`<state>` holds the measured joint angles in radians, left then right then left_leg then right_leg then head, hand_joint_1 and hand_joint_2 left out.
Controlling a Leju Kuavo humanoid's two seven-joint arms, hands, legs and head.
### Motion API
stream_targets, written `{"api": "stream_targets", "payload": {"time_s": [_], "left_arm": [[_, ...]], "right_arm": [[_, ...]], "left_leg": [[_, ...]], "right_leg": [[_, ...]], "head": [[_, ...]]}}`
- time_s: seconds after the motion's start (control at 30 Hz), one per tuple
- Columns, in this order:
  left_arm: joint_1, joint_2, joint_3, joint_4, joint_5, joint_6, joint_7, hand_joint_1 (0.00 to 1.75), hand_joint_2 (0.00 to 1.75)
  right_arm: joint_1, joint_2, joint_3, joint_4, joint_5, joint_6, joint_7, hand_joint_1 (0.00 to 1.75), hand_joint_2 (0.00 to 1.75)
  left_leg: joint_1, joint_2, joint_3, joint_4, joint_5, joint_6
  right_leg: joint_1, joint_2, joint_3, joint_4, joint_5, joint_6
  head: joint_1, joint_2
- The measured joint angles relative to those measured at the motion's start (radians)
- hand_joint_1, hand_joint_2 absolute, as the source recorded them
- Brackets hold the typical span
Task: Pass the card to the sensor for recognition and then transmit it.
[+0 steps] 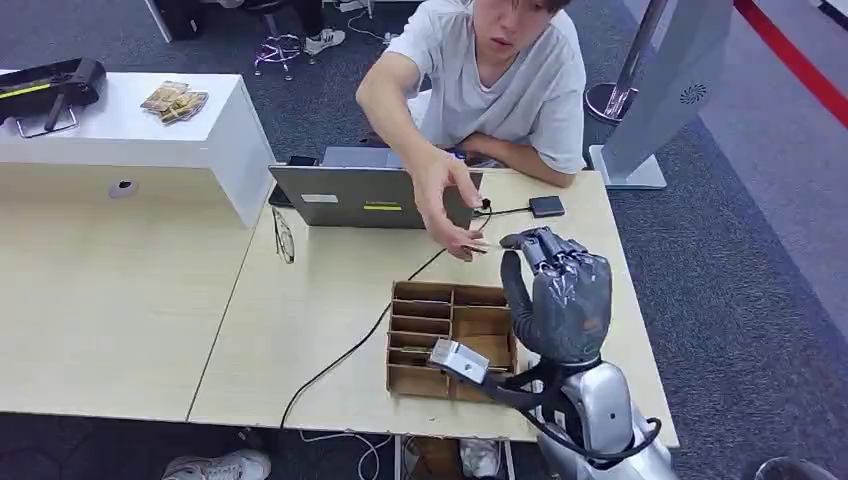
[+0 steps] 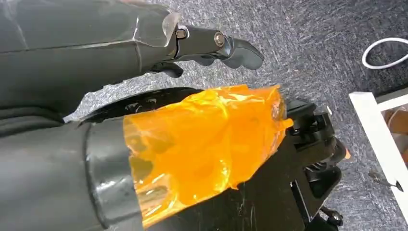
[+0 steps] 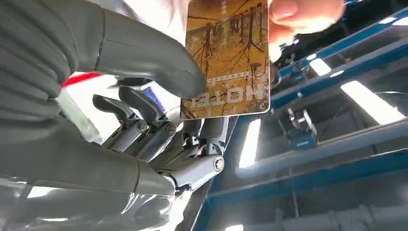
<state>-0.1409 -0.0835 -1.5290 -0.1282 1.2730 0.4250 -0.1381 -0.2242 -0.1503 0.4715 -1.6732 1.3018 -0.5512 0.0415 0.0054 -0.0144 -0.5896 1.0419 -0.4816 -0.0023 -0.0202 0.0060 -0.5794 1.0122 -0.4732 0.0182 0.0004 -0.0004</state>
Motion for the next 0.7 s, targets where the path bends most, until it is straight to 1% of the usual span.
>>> {"api": "stream_targets", "payload": {"time_s": [0.2, 0.3, 0.37, 0.47, 0.7], "left_arm": [[0.004, 0.000, 0.000, 0.000, 0.022, 0.005, -0.013, 0.00, 0.00], [0.005, 0.000, 0.000, 0.000, 0.032, 0.009, -0.016, 0.00, 0.00], [0.006, 0.000, 0.000, 0.000, 0.036, 0.012, -0.016, 0.00, 0.00], [0.007, 0.000, 0.000, 0.000, 0.043, 0.015, -0.017, 0.00, 0.00], [0.012, 0.000, 0.000, 0.000, 0.044, 0.016, -0.018, 0.00, 0.00]], "right_arm": [[0.020, 0.005, 0.024, -0.041, -0.209, 0.023, -0.070, 1.75, 1.75], [0.038, 0.005, 0.031, -0.066, -0.334, 0.044, -0.125, 1.75, 1.75], [0.046, 0.005, 0.033, -0.076, -0.382, 0.053, -0.147, 1.75, 1.75], [0.063, 0.005, 0.036, -0.101, -0.494, 0.079, -0.194, 1.75, 1.75], [0.078, 0.005, 0.042, -0.125, -0.518, 0.080, -0.206, 1.75, 1.75]], "left_leg": [[0.000, 0.000, 0.000, 0.000, 0.000, 0.000], [0.000, 0.000, 0.000, 0.000, 0.000, 0.000], [0.000, 0.000, 0.000, 0.000, 0.000, 0.000], [0.000, 0.000, 0.000, 0.000, 0.000, 0.000], [0.000, 0.000, 0.000, 0.000, 0.000, 0.000]], "right_leg": [[0.000, 0.000, 0.000, 0.000, 0.000, 0.000], [0.000, 0.000, 0.000, 0.000, 0.000, 0.000], [0.000, 0.000, 0.000, 0.000, 0.000, 0.000], [0.000, 0.000, 0.000, 0.000, 0.000, 0.000], [0.000, 0.000, 0.000, 0.000, 0.000, 0.000]], "head": [[0.000, 0.000], [0.000, 0.000], [0.000, 0.000], [0.000, 0.000], [0.000, 0.000]]}}
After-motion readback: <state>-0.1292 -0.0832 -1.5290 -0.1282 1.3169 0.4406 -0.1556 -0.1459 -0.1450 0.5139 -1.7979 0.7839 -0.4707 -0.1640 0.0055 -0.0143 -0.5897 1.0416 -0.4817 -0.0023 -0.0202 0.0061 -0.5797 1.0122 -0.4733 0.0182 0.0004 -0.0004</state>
